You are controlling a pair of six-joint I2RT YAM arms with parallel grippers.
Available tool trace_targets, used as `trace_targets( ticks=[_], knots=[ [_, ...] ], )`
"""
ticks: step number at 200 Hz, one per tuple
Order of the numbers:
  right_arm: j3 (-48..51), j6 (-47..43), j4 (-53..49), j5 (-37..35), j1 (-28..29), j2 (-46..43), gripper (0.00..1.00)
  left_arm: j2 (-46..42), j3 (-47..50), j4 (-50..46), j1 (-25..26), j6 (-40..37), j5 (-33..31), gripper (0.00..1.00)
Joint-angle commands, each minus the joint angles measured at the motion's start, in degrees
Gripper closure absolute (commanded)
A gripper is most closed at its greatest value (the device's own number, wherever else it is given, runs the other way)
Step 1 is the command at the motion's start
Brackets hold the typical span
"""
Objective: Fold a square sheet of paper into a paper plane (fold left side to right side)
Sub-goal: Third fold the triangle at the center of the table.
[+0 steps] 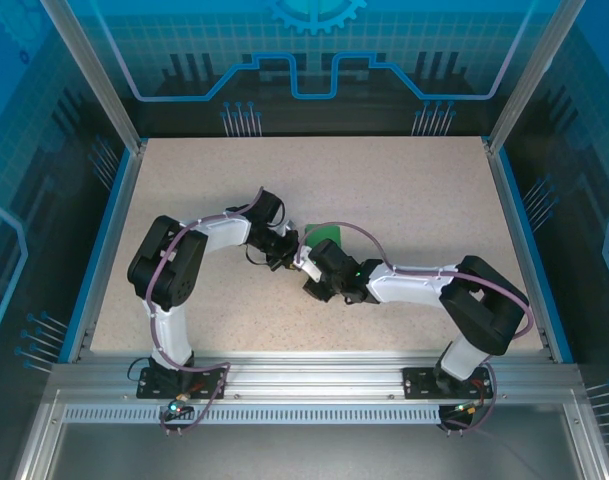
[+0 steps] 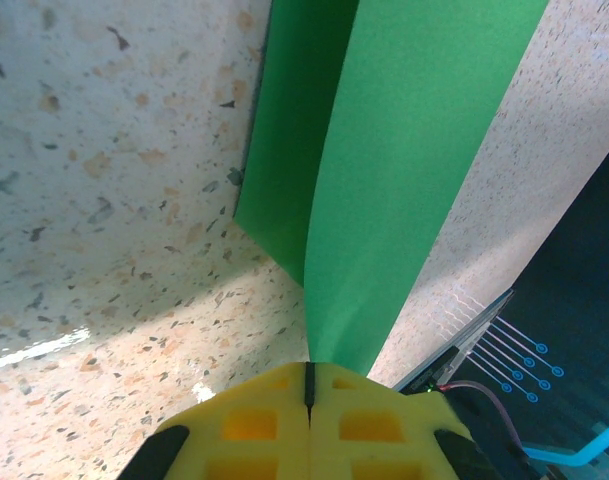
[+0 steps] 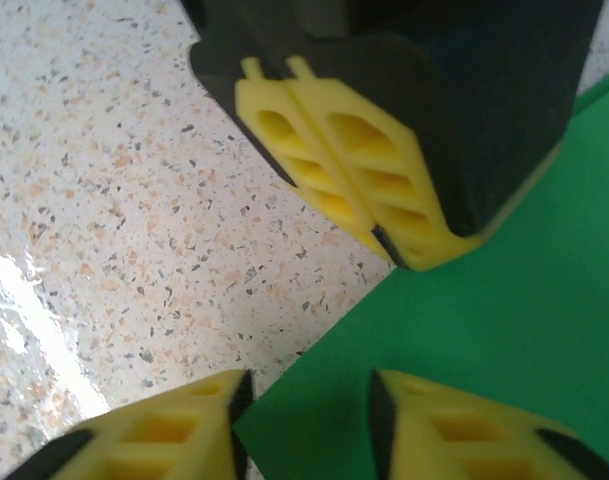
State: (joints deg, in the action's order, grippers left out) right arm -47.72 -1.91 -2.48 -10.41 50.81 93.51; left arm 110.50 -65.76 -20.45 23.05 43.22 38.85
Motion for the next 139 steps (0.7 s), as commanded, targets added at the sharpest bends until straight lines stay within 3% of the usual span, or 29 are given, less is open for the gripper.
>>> trace_targets(
  ticks=[1,22,45,56,69,94,139],
  knots=[
    [-1.2,0.0,-1.3,1.2,-1.0,-0.2,0.74,-1.7,0.4,-0.8,0.3,1.0,1.6,1.00],
    [-0.6,0.1,-2.4,3.7,-2.0,-0.9,0.87,-2.4,0.2,-1.2,-0.4,0.3,1.6,1.00],
    [-0.4,0.5,-3.6,8.0,-3.5,-1.5,0.99,-4.1,0.0,-2.5,-2.0,-1.3,1.4,0.84],
    [-0.3,0.8,-3.8,10.2,-4.2,-1.5,1.00,-5.1,-0.3,-3.5,-2.7,-2.5,1.2,0.74],
    [-0.5,1.5,-3.8,12.6,-5.2,-1.4,1.00,-6.1,-0.8,-4.6,-3.7,-3.9,0.9,0.69],
    [-0.9,3.1,-3.6,18.3,-7.1,-0.6,1.00,-6.3,-3.1,-6.7,-5.0,-6.6,-0.2,0.69],
    [-1.6,5.8,-3.0,24.4,-9.5,1.8,1.00,1.4,-12.0,-9.6,-3.3,-10.8,0.2,0.78]
  ],
)
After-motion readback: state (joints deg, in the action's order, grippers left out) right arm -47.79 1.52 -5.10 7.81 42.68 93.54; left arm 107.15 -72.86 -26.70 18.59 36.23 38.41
